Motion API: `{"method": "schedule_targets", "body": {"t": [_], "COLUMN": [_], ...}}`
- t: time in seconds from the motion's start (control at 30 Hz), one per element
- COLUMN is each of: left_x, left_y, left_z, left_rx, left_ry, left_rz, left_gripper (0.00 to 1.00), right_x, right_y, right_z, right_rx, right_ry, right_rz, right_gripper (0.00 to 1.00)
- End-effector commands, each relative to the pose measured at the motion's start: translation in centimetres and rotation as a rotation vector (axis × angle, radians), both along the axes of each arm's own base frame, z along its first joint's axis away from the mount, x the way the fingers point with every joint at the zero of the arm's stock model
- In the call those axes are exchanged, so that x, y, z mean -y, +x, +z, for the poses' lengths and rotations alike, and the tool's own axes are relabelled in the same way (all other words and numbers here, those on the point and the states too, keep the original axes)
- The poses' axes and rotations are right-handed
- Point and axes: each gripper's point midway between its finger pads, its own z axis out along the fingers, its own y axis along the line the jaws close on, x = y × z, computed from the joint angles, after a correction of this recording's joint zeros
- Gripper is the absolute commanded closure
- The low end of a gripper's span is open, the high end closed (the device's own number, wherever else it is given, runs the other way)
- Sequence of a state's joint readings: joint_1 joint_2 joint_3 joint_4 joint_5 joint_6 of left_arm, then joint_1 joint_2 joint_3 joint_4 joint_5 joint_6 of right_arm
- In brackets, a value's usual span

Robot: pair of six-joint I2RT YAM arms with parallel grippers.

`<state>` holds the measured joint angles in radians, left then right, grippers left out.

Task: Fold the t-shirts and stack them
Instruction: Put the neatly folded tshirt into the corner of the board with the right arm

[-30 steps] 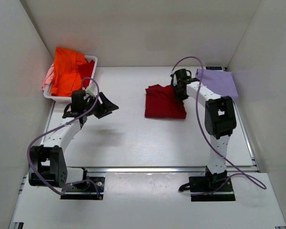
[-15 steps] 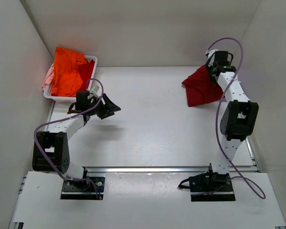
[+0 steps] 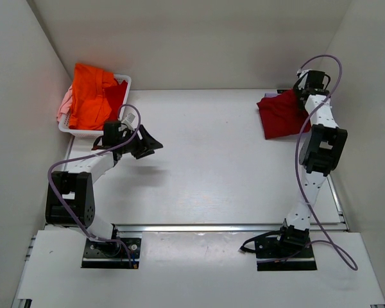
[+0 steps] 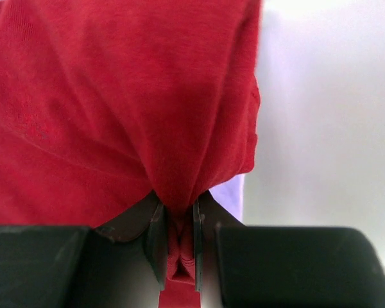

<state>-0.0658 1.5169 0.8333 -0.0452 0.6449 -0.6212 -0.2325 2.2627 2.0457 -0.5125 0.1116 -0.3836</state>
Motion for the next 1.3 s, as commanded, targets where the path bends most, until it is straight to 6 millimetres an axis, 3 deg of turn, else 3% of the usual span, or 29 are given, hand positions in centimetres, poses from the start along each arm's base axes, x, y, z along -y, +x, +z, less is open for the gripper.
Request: {"method": "schedule_targets", "body": {"t": [0.0, 0.13, 0.53, 0.67, 0.7, 0.73, 0.77, 0.8, 0.83, 0.87, 1.0, 1.1, 1.17, 1.2, 1.23, 1.27], "left_x": [0.0, 0.0, 0.4, 0.5, 0.7, 0.8, 0.9, 1.0, 1.2, 1.0, 1.7, 2.5, 3.4, 3.5, 3.4, 3.4], "left_y": [0.7, 0.6, 0.6, 0.6, 0.6, 0.7, 0.6, 0.5, 0.4, 0.5, -0.3, -1.2, -2.3, -2.4, -2.5, -2.9], "left_z": [1.7, 1.2, 1.1, 1.2, 1.4, 1.5, 1.6, 1.4, 1.8, 1.6, 0.6, 1.0, 1.2, 1.5, 2.1, 2.4], "left_rx": [0.059, 0.045, 0.034, 0.044, 0.053, 0.056, 0.060, 0.064, 0.067, 0.047, -0.004, 0.005, 0.015, 0.036, 0.060, 0.065], "left_ry": [0.003, 0.017, 0.027, 0.053, 0.050, 0.053, 0.049, 0.049, 0.051, 0.065, 0.150, 0.183, 0.220, 0.251, 0.266, 0.272], "left_rz": [-0.026, -0.023, -0.015, -0.020, -0.033, -0.035, -0.052, -0.066, -0.079, -0.082, -0.149, -0.180, -0.203, -0.200, -0.191, -0.194], "left_gripper": [0.30, 0.29, 0.29, 0.23, 0.01, 0.01, 0.01, 0.02, 0.01, 0.01, 0.01, 0.01, 0.02, 0.01, 0.02, 0.01], "right_x": [2.5, 4.7, 6.0, 6.7, 6.6, 7.0, 6.5, 6.3, 5.8, 5.3, 2.3, -1.6, -4.9, -7.4, -8.3, -10.6], "right_y": [1.4, 1.5, 2.3, 2.0, 2.0, 1.7, 1.7, 1.7, 1.6, 1.3, -1.1, -4.0, -6.4, -8.3, -10.7, -11.4], "right_z": [1.8, 1.4, -0.7, -1.1, -0.4, 0.1, 1.1, 2.4, 3.0, 4.6, 9.6, 12.2, 12.9, 12.8, 12.9, 13.1], "right_rx": [0.079, 0.111, 0.142, 0.137, 0.149, 0.154, 0.168, 0.187, 0.196, 0.215, 0.222, 0.194, 0.170, 0.151, 0.160, 0.176], "right_ry": [-0.029, 0.008, 0.002, -0.019, -0.026, -0.032, -0.021, -0.016, -0.011, -0.011, 0.016, 0.066, 0.122, 0.161, 0.178, 0.214], "right_rz": [-0.074, -0.183, -0.378, -0.464, -0.478, -0.500, -0.501, -0.494, -0.495, -0.497, -0.465, -0.430, -0.405, -0.382, -0.370, -0.332], "right_gripper": [1.00, 0.99, 1.00, 1.00, 0.91, 0.76, 0.68, 0.43, 0.11, 0.01, 0.01, 0.01, 0.01, 0.01, 0.01, 0.01]}}
